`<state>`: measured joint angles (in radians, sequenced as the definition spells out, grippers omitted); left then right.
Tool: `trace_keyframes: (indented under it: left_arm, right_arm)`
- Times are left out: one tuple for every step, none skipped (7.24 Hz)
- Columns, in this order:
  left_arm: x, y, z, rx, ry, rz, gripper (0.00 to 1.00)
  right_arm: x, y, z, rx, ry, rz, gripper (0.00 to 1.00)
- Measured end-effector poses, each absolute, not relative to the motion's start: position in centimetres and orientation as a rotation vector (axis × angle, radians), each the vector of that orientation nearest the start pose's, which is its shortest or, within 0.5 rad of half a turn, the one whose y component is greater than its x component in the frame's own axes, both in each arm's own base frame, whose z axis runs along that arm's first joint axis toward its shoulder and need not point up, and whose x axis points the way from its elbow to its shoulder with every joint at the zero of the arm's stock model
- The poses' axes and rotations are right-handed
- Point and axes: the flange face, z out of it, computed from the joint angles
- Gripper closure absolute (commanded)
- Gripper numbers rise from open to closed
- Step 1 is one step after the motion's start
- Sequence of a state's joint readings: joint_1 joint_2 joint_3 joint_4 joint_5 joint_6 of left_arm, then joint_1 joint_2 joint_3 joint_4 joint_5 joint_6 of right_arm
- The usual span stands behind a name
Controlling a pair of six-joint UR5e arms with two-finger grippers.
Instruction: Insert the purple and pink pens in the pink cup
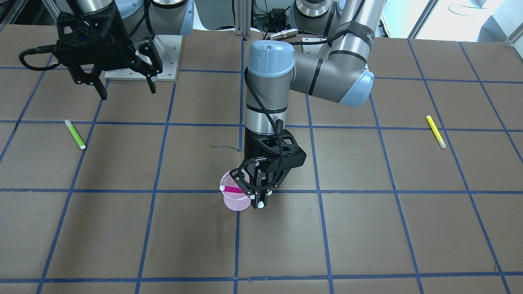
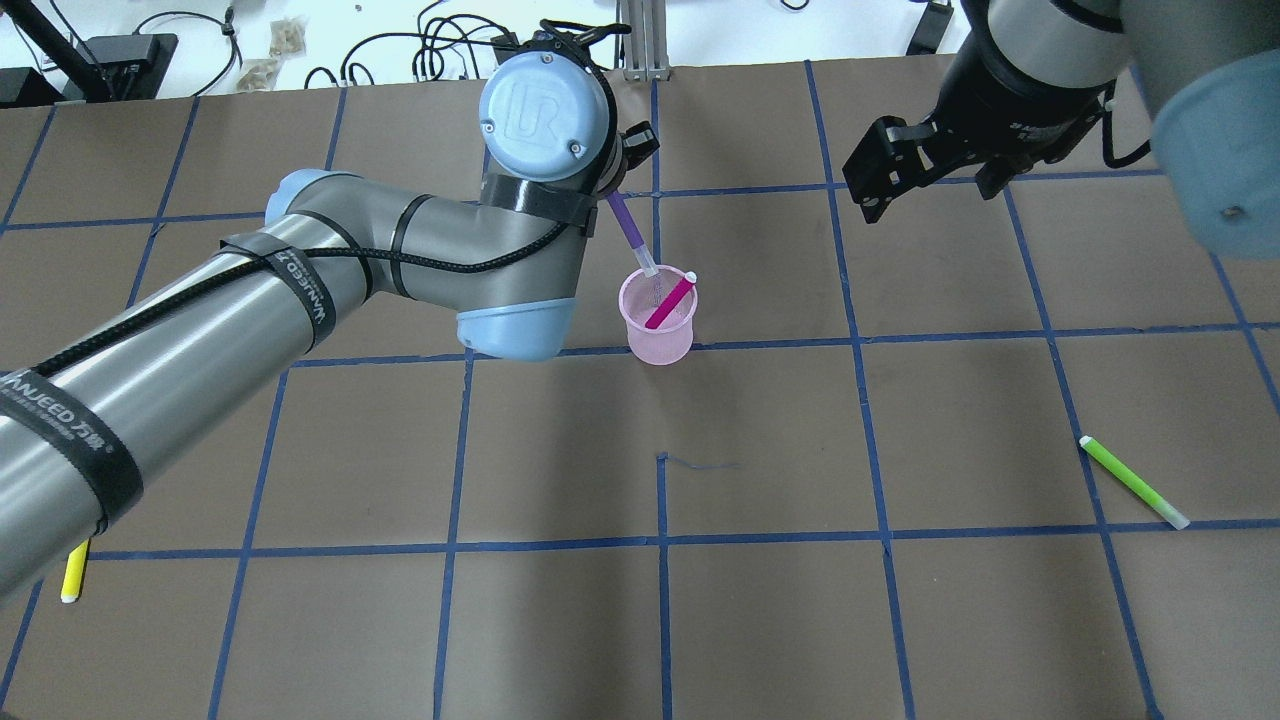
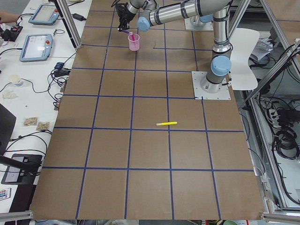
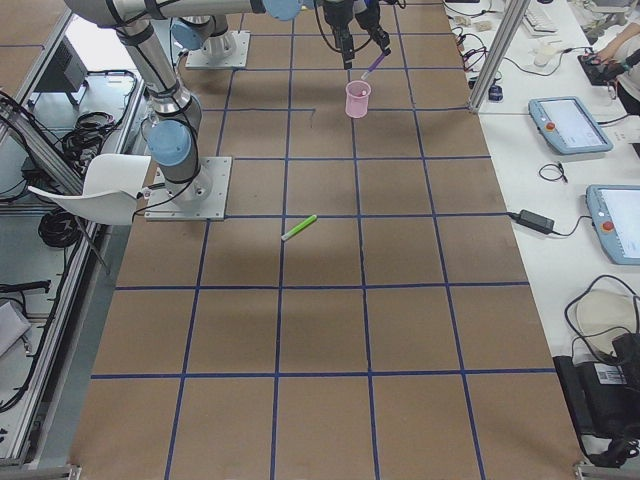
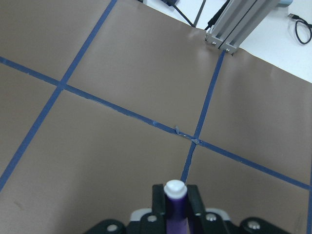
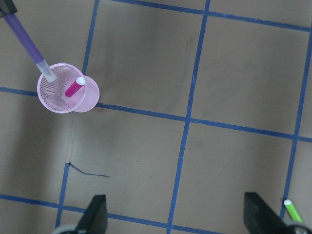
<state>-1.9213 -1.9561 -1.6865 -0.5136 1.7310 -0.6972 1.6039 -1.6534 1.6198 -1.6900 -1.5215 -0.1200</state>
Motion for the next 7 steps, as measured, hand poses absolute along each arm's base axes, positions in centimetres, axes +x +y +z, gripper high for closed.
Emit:
trace_keyframes:
  left_arm:
    - [-33.9,-55.5,32.9,-0.593,3.086,-0.901,1.0]
    - [-34.5,-54.7,32.0,-0.575,3.071,-0.898,1.0]
    - [-34.8,-54.0,31.2,-0.561,3.063,-0.898,1.0]
    - [-34.9,-53.6,30.6,-0.554,3.06,-0.903,1.0]
    - [-35.0,-53.4,30.1,-0.549,3.059,-0.906,1.0]
    - [-35.0,-53.2,29.6,-0.543,3.06,-0.899,1.0]
    - [-35.0,-52.9,29.1,-0.538,3.06,-0.889,1.0]
  right_arm:
    - [15.3,-46.6,51.1,-0.15,3.085,-0.223,0.0]
    - [15.1,-46.6,50.8,-0.059,3.096,-0.21,0.0]
    - [14.8,-46.6,50.6,-0.005,3.124,-0.202,0.0]
    - [14.5,-46.7,50.5,0.021,3.156,-0.199,0.0]
    - [14.3,-46.7,50.4,0.032,3.177,-0.199,0.0]
    - [14.2,-46.7,50.4,0.037,3.192,-0.199,0.0]
    - [14.0,-46.7,50.5,0.039,3.208,-0.205,0.0]
